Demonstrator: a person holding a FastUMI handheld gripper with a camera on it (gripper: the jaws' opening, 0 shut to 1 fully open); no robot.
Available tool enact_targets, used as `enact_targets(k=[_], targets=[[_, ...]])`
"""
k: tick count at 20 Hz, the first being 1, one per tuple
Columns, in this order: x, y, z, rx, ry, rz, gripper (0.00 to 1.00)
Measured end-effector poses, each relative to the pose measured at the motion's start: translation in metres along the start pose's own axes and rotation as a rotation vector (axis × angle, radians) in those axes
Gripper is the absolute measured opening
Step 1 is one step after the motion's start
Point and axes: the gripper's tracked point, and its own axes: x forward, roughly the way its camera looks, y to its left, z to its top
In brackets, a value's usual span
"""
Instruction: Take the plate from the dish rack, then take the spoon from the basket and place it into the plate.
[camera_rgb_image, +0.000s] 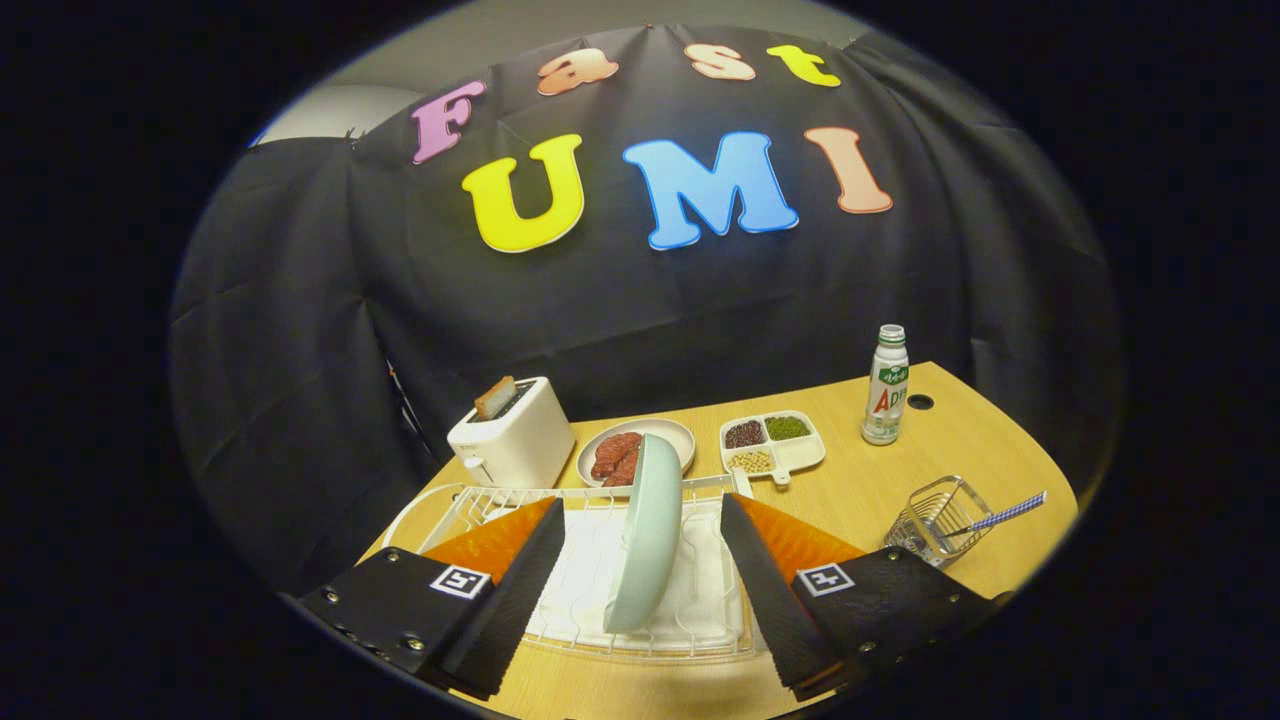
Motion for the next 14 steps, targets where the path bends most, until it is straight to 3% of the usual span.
enact_targets(k=[4,5,6,10,11,12,14], targets=[[0.040,0.001,-0.020,0.032,0.078,-0.036,0.96],[0.048,0.002,-0.026,0.040,0.102,-0.036,0.85],[0.055,0.003,-0.031,0.044,0.121,-0.036,0.83],[0.075,-0.002,-0.048,0.054,0.184,-0.064,0.83],[0.078,-0.004,-0.053,0.054,0.203,-0.071,0.65],[0.078,-0.006,-0.057,0.051,0.219,-0.085,0.54],[0.078,-0.017,-0.058,0.029,0.233,-0.140,0.42]])
